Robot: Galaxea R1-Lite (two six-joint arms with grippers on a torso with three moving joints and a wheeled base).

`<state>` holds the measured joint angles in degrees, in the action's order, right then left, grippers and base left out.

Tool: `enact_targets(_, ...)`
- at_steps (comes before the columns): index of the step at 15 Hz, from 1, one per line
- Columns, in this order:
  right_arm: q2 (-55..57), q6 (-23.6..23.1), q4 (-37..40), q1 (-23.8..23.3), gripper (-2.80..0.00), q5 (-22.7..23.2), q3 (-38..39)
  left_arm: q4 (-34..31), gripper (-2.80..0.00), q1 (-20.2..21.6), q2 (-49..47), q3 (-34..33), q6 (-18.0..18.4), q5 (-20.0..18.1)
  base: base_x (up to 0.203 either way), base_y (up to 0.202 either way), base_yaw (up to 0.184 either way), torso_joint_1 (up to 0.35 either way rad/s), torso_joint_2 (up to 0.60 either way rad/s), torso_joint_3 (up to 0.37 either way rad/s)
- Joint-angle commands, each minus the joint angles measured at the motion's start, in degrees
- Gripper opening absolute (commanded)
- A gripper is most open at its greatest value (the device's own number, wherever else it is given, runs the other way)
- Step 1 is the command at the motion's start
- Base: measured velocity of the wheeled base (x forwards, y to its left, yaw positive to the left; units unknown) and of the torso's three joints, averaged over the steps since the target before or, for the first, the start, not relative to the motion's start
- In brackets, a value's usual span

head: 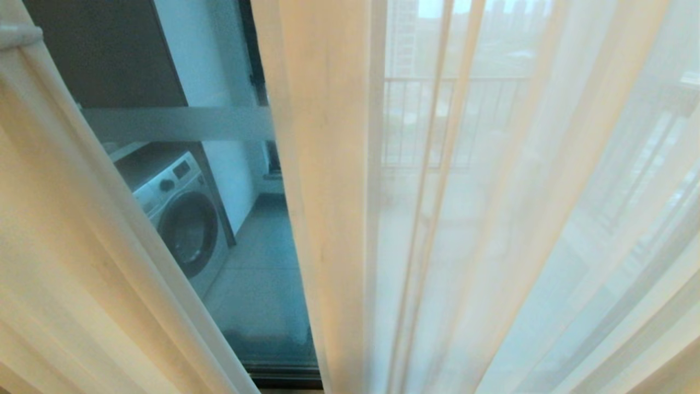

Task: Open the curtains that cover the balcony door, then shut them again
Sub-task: Close the inner curtains on both sides

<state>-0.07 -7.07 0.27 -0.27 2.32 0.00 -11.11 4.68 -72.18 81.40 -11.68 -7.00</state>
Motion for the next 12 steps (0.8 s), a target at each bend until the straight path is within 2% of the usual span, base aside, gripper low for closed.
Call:
enact_targets(1,0.07,-0.05,-0.01,0.0,-2.8,0.06,0.0,-0.14,-2.8,0.06,0.11,-0.01,-0.1,-0.08,0.0,-0.189,0.002,0.002,0.0,0.002)
enact_targets(8,0.07,-0.05,-0.01,0.0,-2.8,0.06,0.0,-0.14,-2.8,0.06,0.37,-0.19,-0.19,-0.03,0.0,-0.184,0.002,0.003,0.0,0.002)
enact_targets(12,0.07,-0.05,-0.01,0.0,-2.8,0.06,0.0,-0.06,-2.8,0.06,0.73,-0.19,-0.19,-0.03,0.0,-0.024,-0.001,0.002,0.0,0.001)
